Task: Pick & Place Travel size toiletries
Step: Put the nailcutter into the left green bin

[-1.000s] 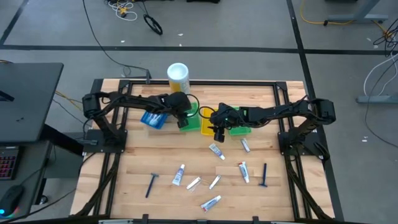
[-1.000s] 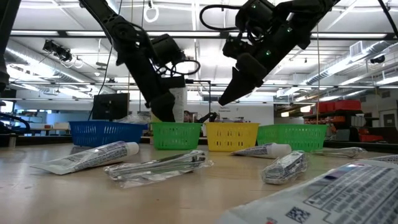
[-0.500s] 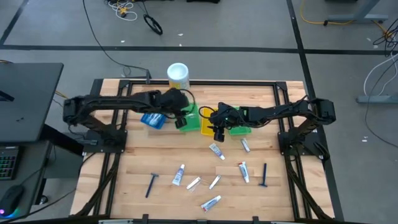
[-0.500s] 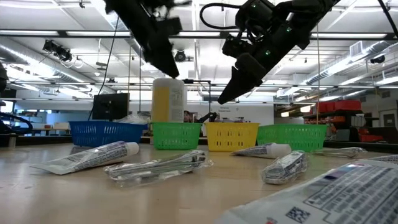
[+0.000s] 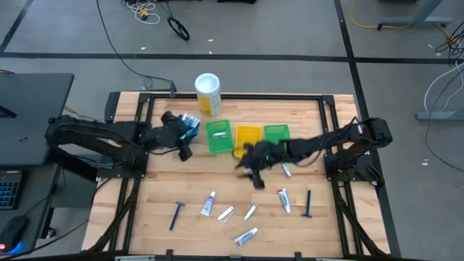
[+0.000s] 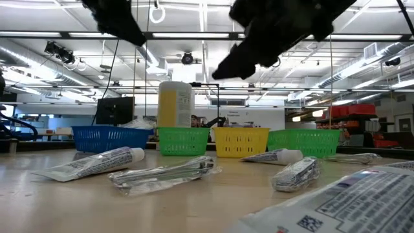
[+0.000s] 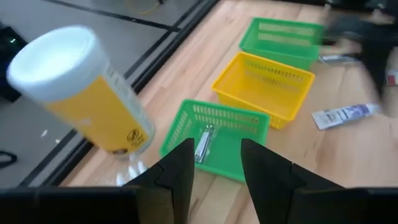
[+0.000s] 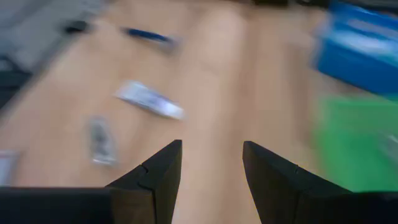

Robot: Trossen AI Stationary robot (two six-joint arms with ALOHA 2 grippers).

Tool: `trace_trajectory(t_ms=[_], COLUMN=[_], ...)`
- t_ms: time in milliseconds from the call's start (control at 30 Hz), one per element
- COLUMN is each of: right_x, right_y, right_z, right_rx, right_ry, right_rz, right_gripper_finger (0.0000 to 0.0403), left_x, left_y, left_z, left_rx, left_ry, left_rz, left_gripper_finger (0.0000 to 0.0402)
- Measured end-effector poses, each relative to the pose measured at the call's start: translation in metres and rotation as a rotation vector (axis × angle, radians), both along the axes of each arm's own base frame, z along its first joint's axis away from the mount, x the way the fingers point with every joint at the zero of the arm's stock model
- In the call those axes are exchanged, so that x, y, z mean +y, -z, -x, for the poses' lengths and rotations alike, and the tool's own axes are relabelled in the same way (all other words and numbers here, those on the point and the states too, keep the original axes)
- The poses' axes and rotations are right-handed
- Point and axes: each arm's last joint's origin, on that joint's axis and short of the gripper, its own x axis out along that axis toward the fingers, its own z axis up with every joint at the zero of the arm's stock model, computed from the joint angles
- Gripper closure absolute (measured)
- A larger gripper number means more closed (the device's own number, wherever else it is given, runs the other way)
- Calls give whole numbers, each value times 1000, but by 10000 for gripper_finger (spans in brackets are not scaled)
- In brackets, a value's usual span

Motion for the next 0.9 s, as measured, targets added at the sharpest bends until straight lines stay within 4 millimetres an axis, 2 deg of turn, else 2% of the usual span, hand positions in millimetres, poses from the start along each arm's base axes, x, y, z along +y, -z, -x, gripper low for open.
trace_trajectory(t_ms=[167, 300, 567, 700, 900], right_x=[57, 85, 93, 104, 101], right_y=[19, 42, 87, 102, 115], right_z=[-6, -11, -34, -44, -46], right_rx=[-51, -78, -90, -40, 55], right_ry=[-153, -207, -192, -185, -120], right_rz=[-26, -39, -86, -45, -18], right_gripper_finger=[222, 222, 222, 222, 222], left_x=[-8, -11, -12, -13, -19], left_y=[11, 11, 4, 4, 7], left_z=[10, 8, 4, 3, 1], left_rx=[-47, -88, -152, -159, -159], left_ry=[-11, 16, 54, 86, 132], left_rz=[7, 0, -12, 27, 87], left_gripper_finger=[263, 263, 263, 263, 263])
